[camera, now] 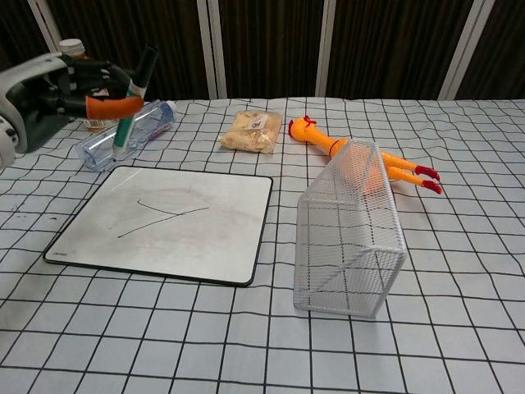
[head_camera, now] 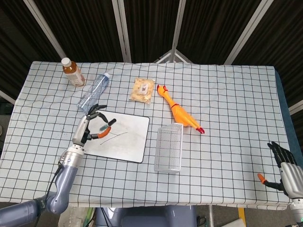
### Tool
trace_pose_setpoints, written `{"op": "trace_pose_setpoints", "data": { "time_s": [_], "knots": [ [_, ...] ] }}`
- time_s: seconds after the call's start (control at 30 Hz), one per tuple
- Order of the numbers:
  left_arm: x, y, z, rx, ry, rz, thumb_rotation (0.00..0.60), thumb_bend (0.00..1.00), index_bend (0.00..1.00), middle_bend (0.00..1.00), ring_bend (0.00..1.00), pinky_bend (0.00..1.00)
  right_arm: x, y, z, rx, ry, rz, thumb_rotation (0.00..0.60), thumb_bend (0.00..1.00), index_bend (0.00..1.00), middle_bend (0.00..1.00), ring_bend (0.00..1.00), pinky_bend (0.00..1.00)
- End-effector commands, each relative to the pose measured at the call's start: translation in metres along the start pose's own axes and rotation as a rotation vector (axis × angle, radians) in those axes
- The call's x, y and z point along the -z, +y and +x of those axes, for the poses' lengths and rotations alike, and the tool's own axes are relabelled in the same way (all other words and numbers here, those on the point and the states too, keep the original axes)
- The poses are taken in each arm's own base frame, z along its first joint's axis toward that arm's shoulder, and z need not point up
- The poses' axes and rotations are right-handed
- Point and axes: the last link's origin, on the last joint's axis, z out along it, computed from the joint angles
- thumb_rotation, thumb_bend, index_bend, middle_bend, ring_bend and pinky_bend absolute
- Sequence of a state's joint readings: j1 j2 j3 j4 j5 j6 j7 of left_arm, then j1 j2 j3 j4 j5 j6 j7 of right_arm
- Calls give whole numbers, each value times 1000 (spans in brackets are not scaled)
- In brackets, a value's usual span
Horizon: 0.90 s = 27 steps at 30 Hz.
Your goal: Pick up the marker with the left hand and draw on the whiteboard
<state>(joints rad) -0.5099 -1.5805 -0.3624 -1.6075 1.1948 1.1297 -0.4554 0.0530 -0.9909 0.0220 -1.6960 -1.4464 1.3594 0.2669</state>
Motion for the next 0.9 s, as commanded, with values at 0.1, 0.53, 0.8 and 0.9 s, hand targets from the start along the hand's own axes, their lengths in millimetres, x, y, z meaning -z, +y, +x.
{"op": "trace_pose_setpoints", "data": {
  "time_s": [0.1,0.53,0.8,0.9],
  "knots": [
    [-4,2,30,-235,3,-18,600,558,731,165,0,31,1,0,0,4,-1,0,600,268,0,0,0,0],
    [7,-52,66,-858,-110,88,600,469,691,158,0,22,1,0,-1,9,-4,-6,600,268,0,0,0,0],
    [18,-87,68,-1025,-159,196,600,387,635,110,0,0,1,0,-1,13,-5,-9,600,268,0,0,0,0],
    [19,-92,68,-1063,-165,212,600,357,619,91,0,0,1,1,-1,14,-6,-9,600,268,0,0,0,0]
  ]
}}
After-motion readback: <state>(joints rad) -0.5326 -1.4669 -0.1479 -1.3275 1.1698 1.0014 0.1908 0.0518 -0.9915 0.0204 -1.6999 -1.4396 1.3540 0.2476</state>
